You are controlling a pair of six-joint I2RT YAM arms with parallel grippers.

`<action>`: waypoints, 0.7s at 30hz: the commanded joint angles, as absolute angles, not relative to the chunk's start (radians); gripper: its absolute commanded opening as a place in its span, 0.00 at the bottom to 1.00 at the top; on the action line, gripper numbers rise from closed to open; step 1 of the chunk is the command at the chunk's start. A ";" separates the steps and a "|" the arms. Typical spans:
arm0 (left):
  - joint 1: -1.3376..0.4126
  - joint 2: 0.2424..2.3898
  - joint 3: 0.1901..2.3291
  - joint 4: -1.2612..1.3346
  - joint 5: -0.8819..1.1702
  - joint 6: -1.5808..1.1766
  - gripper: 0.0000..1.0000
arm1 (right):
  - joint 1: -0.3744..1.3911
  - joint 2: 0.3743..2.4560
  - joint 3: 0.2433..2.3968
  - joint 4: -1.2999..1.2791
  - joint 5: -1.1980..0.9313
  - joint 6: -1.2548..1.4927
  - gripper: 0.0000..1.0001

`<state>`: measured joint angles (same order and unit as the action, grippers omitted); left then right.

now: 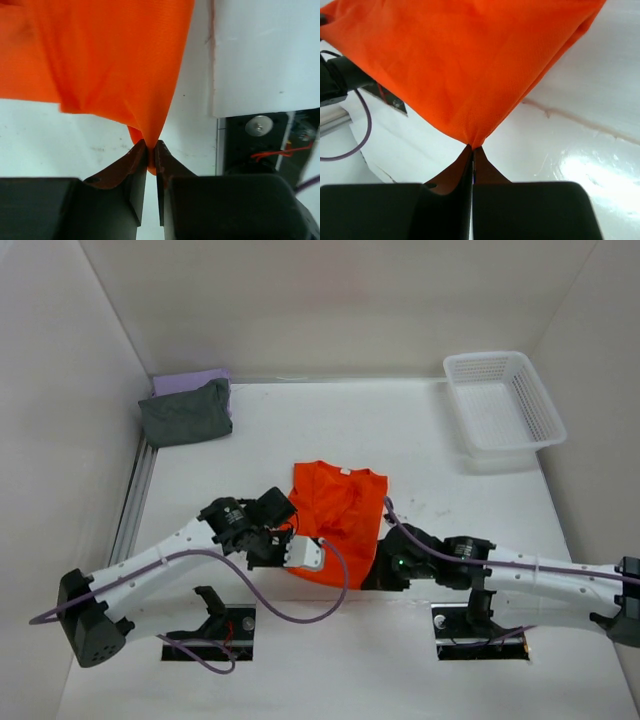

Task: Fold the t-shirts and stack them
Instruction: Grab one side of the 2/3 rectangular tshirt with both arms, then fold the long partially folded tshirt into a neat square

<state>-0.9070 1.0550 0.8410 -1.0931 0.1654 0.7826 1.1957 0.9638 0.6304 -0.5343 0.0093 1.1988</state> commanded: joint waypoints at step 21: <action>-0.473 1.641 1.532 -0.907 0.393 0.660 0.12 | 0.469 1.190 0.965 -0.551 -0.193 0.733 0.00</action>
<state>-0.4923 1.6245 1.4723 -0.9615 0.3424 0.7139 0.4889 1.1355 0.8780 -0.6193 -0.1352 0.8268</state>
